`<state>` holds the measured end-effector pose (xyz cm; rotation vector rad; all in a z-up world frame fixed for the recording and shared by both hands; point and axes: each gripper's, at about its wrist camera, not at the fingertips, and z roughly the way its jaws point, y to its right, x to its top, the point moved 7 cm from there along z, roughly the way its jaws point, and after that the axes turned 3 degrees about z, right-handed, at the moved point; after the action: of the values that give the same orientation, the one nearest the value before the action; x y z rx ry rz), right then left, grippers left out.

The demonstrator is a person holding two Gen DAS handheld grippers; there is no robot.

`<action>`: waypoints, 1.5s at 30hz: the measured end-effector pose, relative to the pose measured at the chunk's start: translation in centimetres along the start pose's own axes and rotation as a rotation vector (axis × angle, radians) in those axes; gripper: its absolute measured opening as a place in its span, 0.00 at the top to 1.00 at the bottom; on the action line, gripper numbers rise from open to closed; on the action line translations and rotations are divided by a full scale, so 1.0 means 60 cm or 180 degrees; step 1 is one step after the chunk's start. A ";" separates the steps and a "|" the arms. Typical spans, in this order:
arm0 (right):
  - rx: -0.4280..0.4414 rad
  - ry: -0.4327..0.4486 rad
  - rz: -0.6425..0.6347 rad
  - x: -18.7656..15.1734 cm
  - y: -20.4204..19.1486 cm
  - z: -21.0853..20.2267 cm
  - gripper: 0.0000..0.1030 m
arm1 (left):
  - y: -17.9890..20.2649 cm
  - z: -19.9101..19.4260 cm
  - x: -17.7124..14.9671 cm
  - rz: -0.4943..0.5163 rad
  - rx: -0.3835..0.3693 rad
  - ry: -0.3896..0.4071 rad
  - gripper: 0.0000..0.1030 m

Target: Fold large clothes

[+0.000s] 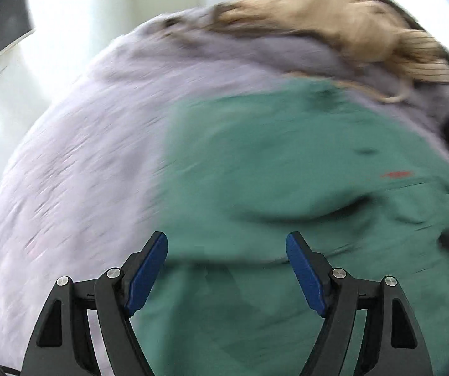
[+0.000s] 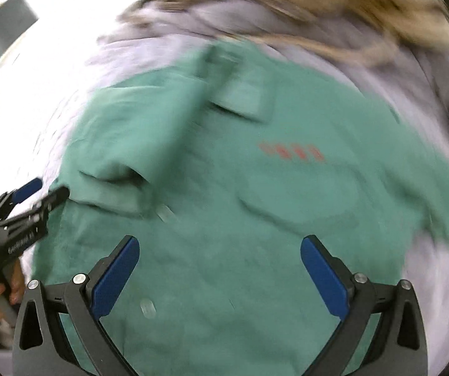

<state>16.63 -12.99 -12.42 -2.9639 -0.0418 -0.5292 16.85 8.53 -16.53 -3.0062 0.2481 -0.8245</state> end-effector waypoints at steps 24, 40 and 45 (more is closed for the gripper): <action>0.0821 0.0365 0.3265 -0.012 0.271 0.095 0.02 | -0.154 0.109 -0.029 -0.1231 0.0328 -0.0144 0.23; 0.1854 0.0032 0.2986 -0.049 0.185 0.060 0.02 | -0.138 0.039 0.089 -0.0413 -0.0553 -0.0275 0.23; 0.1923 -0.0034 0.2977 -0.054 0.153 0.070 0.02 | -0.087 0.173 0.197 -0.0403 -0.0770 -0.0472 0.23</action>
<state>15.49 -21.57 -18.59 -2.0660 0.9385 -0.2788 32.92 11.55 -19.17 -3.3204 0.1670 -0.6140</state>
